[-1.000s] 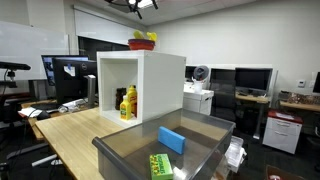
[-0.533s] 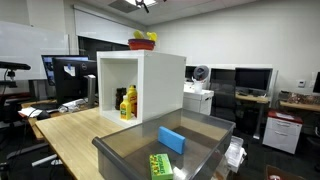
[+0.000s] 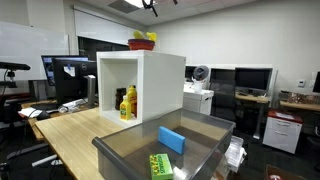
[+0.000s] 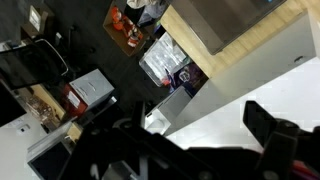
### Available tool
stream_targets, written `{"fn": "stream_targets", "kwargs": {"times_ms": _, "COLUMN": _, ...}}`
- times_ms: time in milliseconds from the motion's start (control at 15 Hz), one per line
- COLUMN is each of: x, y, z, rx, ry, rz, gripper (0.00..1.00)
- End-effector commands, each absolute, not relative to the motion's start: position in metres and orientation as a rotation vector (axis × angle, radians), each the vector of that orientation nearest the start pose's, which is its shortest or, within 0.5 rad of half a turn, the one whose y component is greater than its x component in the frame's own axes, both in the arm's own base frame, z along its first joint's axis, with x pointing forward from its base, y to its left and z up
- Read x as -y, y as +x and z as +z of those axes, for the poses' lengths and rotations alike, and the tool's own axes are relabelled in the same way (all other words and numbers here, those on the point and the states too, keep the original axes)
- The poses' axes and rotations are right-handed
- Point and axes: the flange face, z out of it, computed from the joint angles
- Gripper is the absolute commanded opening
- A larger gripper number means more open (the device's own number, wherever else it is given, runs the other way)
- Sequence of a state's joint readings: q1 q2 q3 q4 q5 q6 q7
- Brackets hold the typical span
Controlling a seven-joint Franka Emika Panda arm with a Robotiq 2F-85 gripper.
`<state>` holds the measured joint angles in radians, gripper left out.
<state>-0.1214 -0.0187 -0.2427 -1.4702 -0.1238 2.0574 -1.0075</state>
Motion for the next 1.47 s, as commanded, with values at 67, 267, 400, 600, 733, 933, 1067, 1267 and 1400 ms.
{"fn": "stream_targets", "kwargs": {"times_ms": 67, "x": 0.246, "y": 0.540, "z": 0.708, "rx": 1.000, "ry": -3.382, "rz": -0.645, "gripper": 1.00}}
{"fn": "stream_targets", "kwargs": {"times_ms": 267, "x": 0.265, "y": 0.538, "z": 0.684, "rx": 0.927, "ry": -3.408, "rz": -0.580, "gripper": 1.00}}
{"fn": "stream_targets", "kwargs": {"times_ms": 400, "x": 0.275, "y": 0.537, "z": 0.670, "rx": 0.881, "ry": -3.414, "rz": -0.533, "gripper": 1.00}}
{"fn": "stream_targets", "kwargs": {"times_ms": 600, "x": 0.287, "y": 0.534, "z": 0.643, "rx": 0.822, "ry": -3.417, "rz": -0.455, "gripper": 1.00}}
{"fn": "stream_targets", "kwargs": {"times_ms": 733, "x": 0.293, "y": 0.532, "z": 0.628, "rx": 0.789, "ry": -3.412, "rz": -0.410, "gripper": 1.00}}
{"fn": "stream_targets", "kwargs": {"times_ms": 933, "x": 0.300, "y": 0.530, "z": 0.606, "rx": 0.751, "ry": -3.402, "rz": -0.344, "gripper": 1.00}}
{"fn": "stream_targets", "kwargs": {"times_ms": 1067, "x": 0.303, "y": 0.529, "z": 0.590, "rx": 0.726, "ry": -3.397, "rz": -0.311, "gripper": 1.00}}
{"fn": "stream_targets", "kwargs": {"times_ms": 1267, "x": 0.307, "y": 0.527, "z": 0.567, "rx": 0.682, "ry": -3.387, "rz": -0.265, "gripper": 1.00}}
{"fn": "stream_targets", "kwargs": {"times_ms": 1400, "x": 0.310, "y": 0.527, "z": 0.551, "rx": 0.660, "ry": -3.385, "rz": -0.242, "gripper": 1.00}}
